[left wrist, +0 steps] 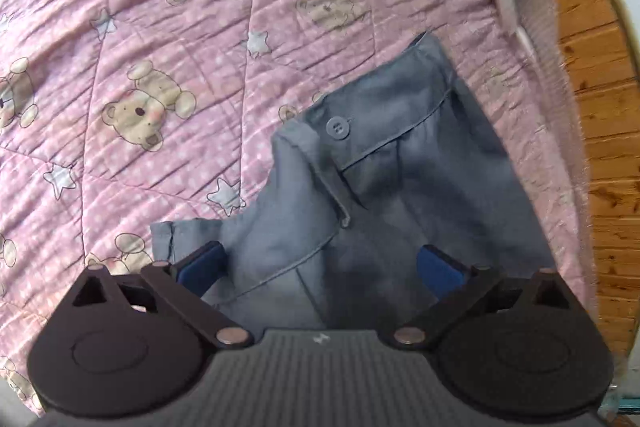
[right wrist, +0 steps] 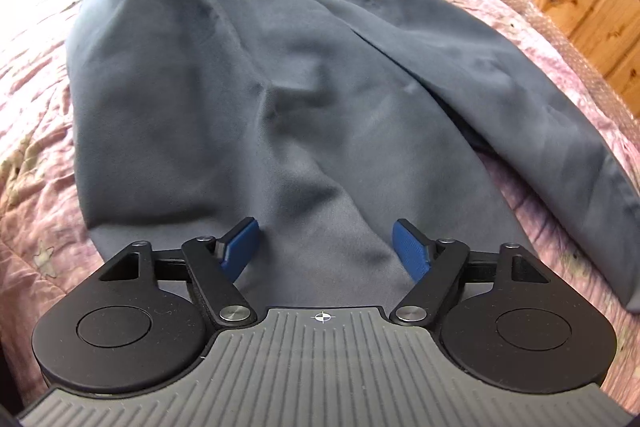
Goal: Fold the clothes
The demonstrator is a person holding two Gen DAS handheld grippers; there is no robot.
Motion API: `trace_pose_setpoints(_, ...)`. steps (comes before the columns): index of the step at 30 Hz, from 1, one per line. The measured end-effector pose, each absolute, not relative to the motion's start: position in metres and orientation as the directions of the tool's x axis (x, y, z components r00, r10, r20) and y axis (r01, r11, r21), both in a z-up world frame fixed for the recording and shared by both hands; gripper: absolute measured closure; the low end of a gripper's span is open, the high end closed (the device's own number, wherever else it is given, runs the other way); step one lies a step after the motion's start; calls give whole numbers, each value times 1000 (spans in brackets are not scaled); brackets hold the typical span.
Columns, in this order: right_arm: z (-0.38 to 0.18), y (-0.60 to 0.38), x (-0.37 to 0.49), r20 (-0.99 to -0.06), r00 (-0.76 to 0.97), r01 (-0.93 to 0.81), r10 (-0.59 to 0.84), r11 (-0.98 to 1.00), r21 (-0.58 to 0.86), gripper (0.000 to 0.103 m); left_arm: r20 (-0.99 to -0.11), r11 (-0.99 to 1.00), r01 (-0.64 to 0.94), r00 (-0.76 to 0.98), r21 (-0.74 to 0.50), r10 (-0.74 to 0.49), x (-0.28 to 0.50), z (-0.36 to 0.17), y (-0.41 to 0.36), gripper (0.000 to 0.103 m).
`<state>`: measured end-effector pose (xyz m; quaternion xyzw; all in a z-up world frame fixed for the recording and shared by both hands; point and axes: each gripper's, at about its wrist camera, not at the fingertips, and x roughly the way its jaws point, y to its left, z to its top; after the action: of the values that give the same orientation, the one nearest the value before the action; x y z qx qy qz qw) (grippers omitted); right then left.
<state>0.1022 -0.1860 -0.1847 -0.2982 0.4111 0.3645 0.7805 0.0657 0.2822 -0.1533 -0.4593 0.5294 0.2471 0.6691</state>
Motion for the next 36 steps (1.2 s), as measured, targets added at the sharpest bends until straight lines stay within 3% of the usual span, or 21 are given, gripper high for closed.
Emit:
trace_pose_setpoints(1, -184, -190, 105, -859, 399, -801, 322, 578, -155, 61, -934, 460, -813, 309, -357, -180, 73, -160, 281, 83)
trace_pose_setpoints(3, -181, -198, 109, -855, 407, -769, 320, 626, -132, 95, -904, 474, -770, 373, -427, -209, 76, -155, 278, 90)
trace_pose_setpoints(6, -160, -234, 103, -825, 455, -672, 336, 737, -70, 96, -690, 515, -526, 697, -678, -196, 42, -89, 268, 95)
trace_pose_setpoints(8, -145, -267, 93, -806, 488, -577, 334, 817, -10, 92, -543, 533, -381, 820, -755, -183, -4, -64, 269, 95)
trace_pose_setpoints(9, -141, -291, 85, -799, 506, -505, 324, 863, 30, 83, -509, 517, -354, 840, -779, -191, -24, -66, 274, 95)
trace_pose_setpoints(10, -138, -316, 77, -793, 526, -419, 306, 905, 72, 72, -522, 478, -379, 826, -793, -211, -39, -78, 280, 95)
trace_pose_setpoints(11, -138, -345, 68, -788, 551, -308, 274, 945, 114, 48, -559, 459, -422, 800, -782, -218, -48, -92, 285, 95)
trace_pose_setpoints(12, -138, -375, 60, -786, 574, -188, 230, 971, 148, 31, -600, 455, -465, 770, -759, -214, -55, -106, 289, 94)
trace_pose_setpoints(13, -139, -406, 52, -786, 597, -52, 164, 985, 165, 26, -640, 452, -507, 739, -734, -210, -63, -119, 293, 94)
trace_pose_setpoints(18, -133, -551, 47, -803, 572, 532, -167, 820, 209, 20, -714, 438, -593, 674, -675, -188, -72, -137, 293, 84)
trace_pose_setpoints(21, -127, -618, 62, -798, 540, 700, -267, 670, 250, 15, -749, 467, -621, 644, -630, -154, -62, -128, 286, 59)
trace_pose_setpoints(22, -128, -633, 69, -803, 521, 733, -291, 634, 246, 9, -763, 473, -634, 631, -612, -141, -59, -124, 283, 45)
trace_pose_setpoints(25, -143, -666, 97, -862, 434, 807, -261, 538, 243, 10, -788, 488, -659, 606, -573, -107, -38, -110, 274, 26)
trace_pose_setpoints(26, -150, -672, 104, -872, 437, 805, -221, 528, 270, 12, -806, 498, -672, 583, -549, -102, -29, -108, 271, 23)
trace_pose_setpoints(27, -157, -676, 110, -880, 438, 804, -186, 519, 290, 24, -823, 508, -684, 559, -524, -97, -20, -106, 268, 16)
trace_pose_setpoints(28, -163, -677, 115, -887, 431, 806, -164, 513, 297, 64, -856, 518, -711, 510, -477, -88, -8, -107, 267, 31)
trace_pose_setpoints(29, -165, -676, 120, -887, 437, 799, -149, 517, 307, 92, -887, 527, -734, 454, -427, -85, 4, -110, 267, 98)
trace_pose_setpoints(30, -156, -671, 125, -871, 469, 774, -146, 544, 325, 103, -896, 538, -737, 436, -409, -85, 15, -110, 269, 94)
trace_pose_setpoints(32, -134, -662, 133, -826, 547, 712, -136, 594, 373, 103, -855, 567, -688, 515, -453, -57, 28, -89, 272, 96)
trace_pose_setpoints(36, -20, -644, 111, -586, 805, 477, -88, 684, 553, 103, -631, 593, -480, 773, -646, -62, 7, -12, 275, 96)
